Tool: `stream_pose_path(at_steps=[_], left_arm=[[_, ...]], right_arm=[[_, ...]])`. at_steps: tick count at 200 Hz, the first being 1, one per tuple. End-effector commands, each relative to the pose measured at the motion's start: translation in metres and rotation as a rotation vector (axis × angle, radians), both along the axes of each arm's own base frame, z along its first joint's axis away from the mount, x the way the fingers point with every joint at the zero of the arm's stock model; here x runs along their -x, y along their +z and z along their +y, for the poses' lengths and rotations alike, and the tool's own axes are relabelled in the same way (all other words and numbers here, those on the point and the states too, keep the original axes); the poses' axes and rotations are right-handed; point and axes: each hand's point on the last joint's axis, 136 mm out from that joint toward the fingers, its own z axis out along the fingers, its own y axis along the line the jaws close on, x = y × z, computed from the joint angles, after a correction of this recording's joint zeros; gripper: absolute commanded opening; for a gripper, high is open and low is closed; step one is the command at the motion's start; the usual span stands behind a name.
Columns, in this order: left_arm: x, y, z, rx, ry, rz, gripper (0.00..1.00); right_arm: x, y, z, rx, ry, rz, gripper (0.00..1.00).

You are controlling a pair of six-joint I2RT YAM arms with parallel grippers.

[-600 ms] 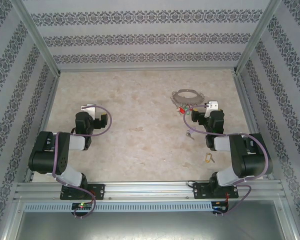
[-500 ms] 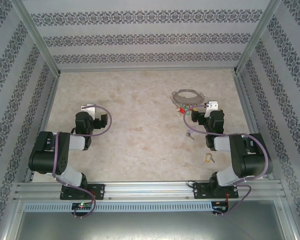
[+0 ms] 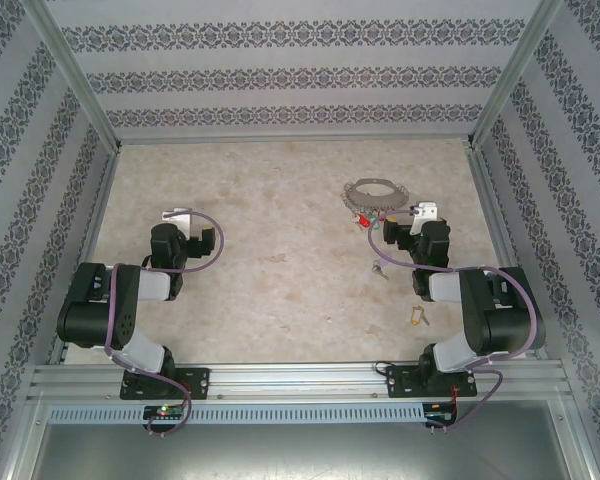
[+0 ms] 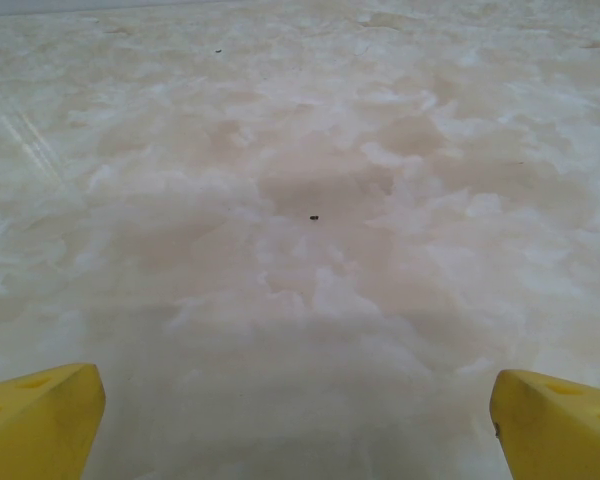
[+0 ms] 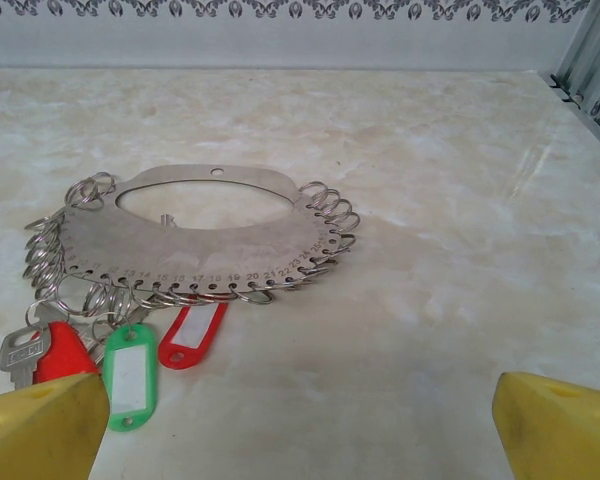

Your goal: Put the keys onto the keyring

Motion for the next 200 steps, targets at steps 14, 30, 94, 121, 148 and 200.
stream_pose_path(at_steps=[14, 30, 94, 121, 148, 200], left_arm=[[-0.008, 0.012, 0.000, 0.013, 0.003, -0.040, 0.99], [-0.008, 0.013, 0.000, 0.013, 0.004, -0.041, 0.99], [-0.008, 0.016, 0.001, 0.014, 0.012, -0.042, 1.00], [-0.005, 0.028, 0.006, 0.022, 0.037, -0.047, 0.99], [-0.004, 0.034, 0.006, 0.034, 0.029, -0.047, 0.99], [-0.001, 0.078, 0.006, 0.071, 0.037, -0.106, 0.99]], right_arm=[[-0.007, 0.012, 0.000, -0.014, 0.014, -0.035, 0.98], [-0.007, 0.011, 0.000, -0.018, 0.014, -0.033, 0.98], [-0.007, 0.017, 0.010, -0.008, 0.074, -0.033, 0.98], [-0.013, 0.025, 0.017, -0.021, 0.108, 0.055, 0.98], [-0.015, 0.033, 0.018, -0.050, 0.087, 0.107, 0.98], [-0.038, 0.070, 0.047, -0.371, 0.108, 0.246, 0.96]])
